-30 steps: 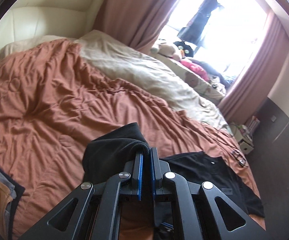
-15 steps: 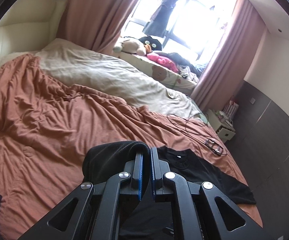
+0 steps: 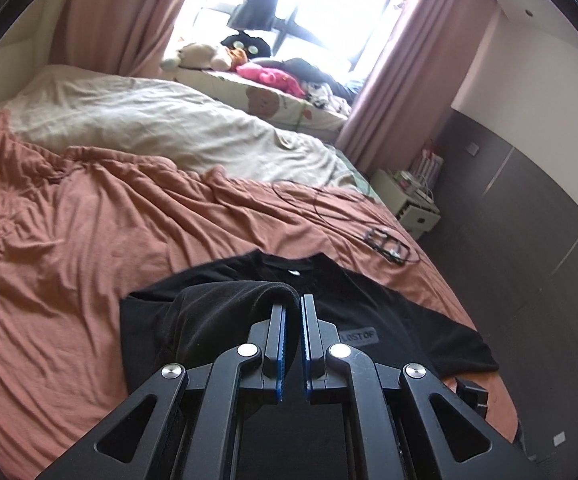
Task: Fold small clothes
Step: 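Carry the sleeve across the shirt front with the left gripper and release, then grasp the folded sleeve's ribbed cuff with the right gripper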
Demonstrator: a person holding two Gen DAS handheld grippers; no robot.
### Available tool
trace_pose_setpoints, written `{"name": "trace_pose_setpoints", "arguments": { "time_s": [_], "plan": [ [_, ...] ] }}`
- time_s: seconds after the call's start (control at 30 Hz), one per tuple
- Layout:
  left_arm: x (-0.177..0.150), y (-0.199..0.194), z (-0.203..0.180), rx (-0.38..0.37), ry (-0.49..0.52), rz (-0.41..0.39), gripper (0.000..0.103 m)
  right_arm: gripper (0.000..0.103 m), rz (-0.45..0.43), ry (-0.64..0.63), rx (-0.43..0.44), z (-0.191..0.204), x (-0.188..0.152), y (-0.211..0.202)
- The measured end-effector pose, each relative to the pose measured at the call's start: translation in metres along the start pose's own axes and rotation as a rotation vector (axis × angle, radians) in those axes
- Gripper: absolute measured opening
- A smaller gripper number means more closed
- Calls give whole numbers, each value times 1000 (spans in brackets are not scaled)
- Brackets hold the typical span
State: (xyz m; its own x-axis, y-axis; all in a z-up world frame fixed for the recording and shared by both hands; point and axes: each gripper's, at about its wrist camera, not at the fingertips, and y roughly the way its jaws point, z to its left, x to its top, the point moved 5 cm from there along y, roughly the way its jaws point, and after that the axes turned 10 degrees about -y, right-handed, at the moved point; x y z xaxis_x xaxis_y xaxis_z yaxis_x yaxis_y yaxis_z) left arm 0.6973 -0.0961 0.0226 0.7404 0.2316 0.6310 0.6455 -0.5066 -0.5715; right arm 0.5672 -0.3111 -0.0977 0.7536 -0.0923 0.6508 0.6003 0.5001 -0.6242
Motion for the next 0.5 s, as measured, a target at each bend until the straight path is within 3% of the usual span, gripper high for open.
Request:
{"name": "trace_pose_setpoints", "arguments": {
  "time_s": [0.1, 0.13, 0.17, 0.23, 0.4, 0.5],
  "plan": [
    [-17, 25, -15, -21, 45, 132, 14, 62, 3, 9, -19, -13, -7, -4],
    [-23, 31, -15, -20, 53, 165, 28, 62, 10, 10, -30, -17, -7, -4],
    [-27, 34, -15, -16, 58, 183, 51, 62, 13, 12, -41, -18, -8, -6],
    [-35, 33, -13, 3, 83, 193, 71, 62, 6, 24, -55, -19, -6, -9],
    [-44, 21, 1, 33, 111, 189, 71, 62, -18, -10, -65, -3, 0, -17],
    [-46, 16, 26, 88, 93, 177, 71, 62, -6, -68, -63, 18, 3, -12]
  ]
}}
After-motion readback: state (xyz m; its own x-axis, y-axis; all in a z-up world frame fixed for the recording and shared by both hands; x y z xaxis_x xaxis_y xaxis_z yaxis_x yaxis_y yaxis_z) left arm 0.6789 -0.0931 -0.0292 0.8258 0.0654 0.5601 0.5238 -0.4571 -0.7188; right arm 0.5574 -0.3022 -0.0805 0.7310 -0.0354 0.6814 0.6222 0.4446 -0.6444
